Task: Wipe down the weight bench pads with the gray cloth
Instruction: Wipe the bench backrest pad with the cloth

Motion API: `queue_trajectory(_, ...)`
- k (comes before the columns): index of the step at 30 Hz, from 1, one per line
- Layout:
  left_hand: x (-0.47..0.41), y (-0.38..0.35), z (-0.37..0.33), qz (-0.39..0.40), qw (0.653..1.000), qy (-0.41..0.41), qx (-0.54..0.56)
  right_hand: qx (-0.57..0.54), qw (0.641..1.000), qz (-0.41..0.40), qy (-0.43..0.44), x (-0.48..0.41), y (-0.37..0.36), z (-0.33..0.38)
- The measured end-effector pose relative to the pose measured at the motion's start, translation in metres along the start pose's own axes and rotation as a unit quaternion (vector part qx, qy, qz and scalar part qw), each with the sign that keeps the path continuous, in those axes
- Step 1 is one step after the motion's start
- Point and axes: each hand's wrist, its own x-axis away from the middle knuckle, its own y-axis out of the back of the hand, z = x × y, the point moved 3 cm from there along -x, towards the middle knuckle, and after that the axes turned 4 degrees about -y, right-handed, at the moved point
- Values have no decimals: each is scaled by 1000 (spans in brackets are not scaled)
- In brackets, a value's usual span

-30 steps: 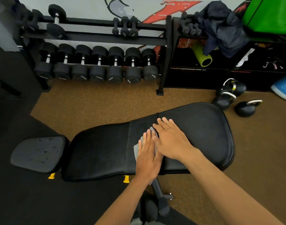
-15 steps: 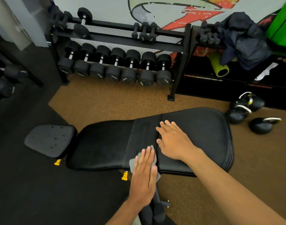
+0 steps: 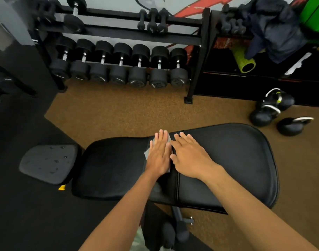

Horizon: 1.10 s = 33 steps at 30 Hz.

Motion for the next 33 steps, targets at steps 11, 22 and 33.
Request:
queue_trajectory(11,-78,16,21,60,997,24,-31,32,998,-18,-41,-23,-4,7)
queue_trajectory(22,99,-2,28,-10,1000,-2,-9,93,995,-18,-33,-20,-17,9)
queue_trajectory(33,92,0,35,-18,1000,-4,10,92,995,-2,-29,-20,-12,10)
